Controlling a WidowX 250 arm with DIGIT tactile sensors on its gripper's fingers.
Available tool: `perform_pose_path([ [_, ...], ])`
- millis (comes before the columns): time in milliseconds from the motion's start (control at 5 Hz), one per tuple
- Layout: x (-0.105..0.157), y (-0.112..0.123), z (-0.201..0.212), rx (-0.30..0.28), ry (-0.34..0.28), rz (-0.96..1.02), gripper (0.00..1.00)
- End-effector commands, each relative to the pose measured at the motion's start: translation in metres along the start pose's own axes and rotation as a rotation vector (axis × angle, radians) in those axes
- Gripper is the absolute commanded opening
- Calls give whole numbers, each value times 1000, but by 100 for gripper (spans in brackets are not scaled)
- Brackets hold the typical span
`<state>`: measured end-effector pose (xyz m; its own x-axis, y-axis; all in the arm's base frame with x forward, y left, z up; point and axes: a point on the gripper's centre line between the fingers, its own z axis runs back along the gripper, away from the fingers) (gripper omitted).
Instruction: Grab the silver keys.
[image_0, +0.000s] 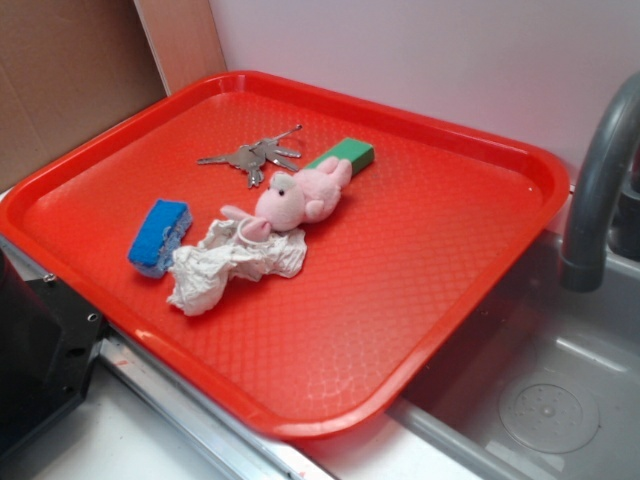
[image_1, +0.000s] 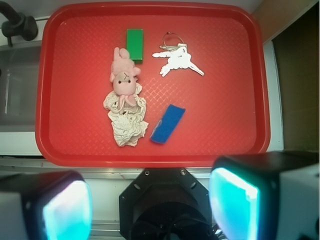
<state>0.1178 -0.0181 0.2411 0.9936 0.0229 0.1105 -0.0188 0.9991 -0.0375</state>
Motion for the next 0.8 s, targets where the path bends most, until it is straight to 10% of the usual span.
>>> perform_pose_path([
  [0,0,0,0,0,0,0,100],
  [200,43,16,-55,103,-56,-12,100],
  [600,119,44,-138,124,-192,-122,100],
])
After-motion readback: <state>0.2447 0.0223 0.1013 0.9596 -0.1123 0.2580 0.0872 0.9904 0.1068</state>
